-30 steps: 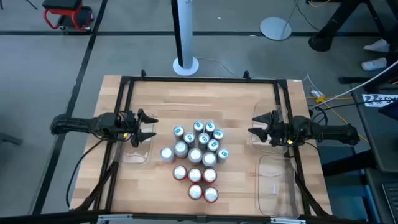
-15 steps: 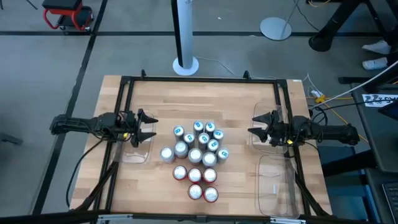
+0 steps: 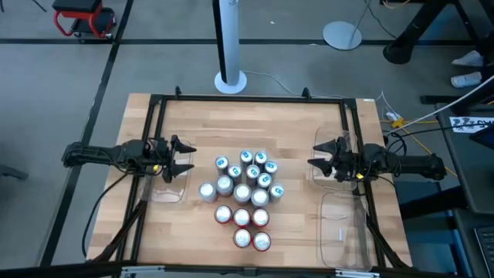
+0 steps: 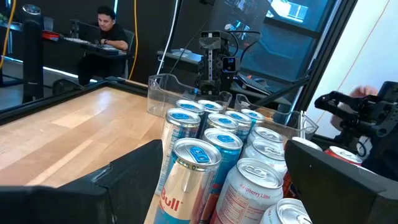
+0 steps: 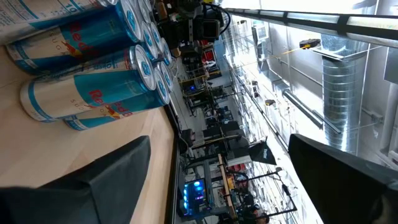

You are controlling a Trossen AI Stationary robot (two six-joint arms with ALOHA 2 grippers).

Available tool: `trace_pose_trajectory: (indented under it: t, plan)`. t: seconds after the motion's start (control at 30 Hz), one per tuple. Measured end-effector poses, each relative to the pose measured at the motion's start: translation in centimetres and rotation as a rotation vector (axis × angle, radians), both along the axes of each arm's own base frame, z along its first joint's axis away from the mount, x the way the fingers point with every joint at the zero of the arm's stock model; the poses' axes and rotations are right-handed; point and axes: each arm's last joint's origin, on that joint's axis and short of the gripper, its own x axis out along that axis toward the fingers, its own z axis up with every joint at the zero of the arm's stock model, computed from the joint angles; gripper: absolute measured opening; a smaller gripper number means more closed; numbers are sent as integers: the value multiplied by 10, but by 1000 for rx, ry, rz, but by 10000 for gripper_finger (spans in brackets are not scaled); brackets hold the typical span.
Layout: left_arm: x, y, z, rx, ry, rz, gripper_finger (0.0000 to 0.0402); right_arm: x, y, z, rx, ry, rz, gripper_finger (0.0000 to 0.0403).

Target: Sort soda cans

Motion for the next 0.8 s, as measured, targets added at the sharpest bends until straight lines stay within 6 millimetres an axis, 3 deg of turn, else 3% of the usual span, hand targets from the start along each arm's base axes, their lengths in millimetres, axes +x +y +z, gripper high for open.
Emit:
trace_pose_trajectory:
  t: [0.8]
  plan:
    - [0, 1, 1, 0, -7, 35, 327, 0, 0, 0, 1, 1, -7, 380]
